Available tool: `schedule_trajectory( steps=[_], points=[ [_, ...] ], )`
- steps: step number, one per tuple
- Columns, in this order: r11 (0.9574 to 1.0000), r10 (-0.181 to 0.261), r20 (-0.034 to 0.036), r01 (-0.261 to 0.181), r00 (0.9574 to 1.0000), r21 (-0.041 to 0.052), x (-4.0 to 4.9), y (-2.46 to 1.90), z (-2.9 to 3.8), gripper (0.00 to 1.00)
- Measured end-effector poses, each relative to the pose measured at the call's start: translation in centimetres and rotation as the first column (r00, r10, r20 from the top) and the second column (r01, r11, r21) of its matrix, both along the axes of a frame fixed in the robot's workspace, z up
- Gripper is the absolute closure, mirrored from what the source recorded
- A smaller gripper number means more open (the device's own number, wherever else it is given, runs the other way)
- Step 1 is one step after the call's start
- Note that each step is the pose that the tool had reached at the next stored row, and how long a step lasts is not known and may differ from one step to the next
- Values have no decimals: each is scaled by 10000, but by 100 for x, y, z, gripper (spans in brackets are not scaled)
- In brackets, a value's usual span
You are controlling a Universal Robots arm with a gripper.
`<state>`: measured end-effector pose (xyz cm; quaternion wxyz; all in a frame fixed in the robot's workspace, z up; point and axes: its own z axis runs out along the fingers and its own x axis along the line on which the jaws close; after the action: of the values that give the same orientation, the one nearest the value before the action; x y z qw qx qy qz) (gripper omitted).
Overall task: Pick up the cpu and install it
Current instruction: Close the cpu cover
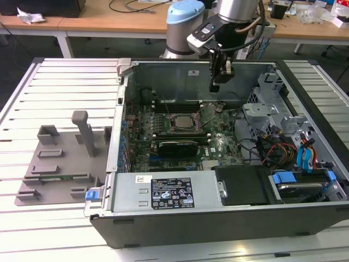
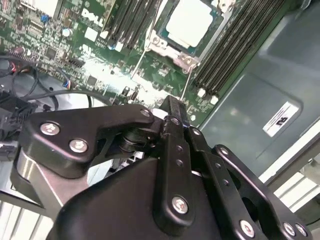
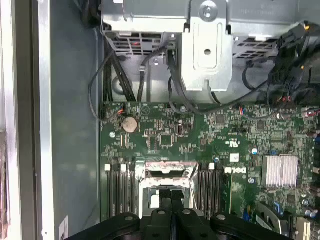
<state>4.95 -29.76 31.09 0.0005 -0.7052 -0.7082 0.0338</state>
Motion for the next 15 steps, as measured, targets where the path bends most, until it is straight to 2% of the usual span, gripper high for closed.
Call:
schedule_trajectory(
  steps=[1, 11, 15],
  points=[
    [10000, 0, 0, 0, 10000, -11, 82, 2, 0, 89],
    [10000, 2, 0, -2, 10000, -26, 377, 11, -3, 89],
    [10000, 1, 0, -1, 10000, -29, 452, 12, -6, 89]
  ],
)
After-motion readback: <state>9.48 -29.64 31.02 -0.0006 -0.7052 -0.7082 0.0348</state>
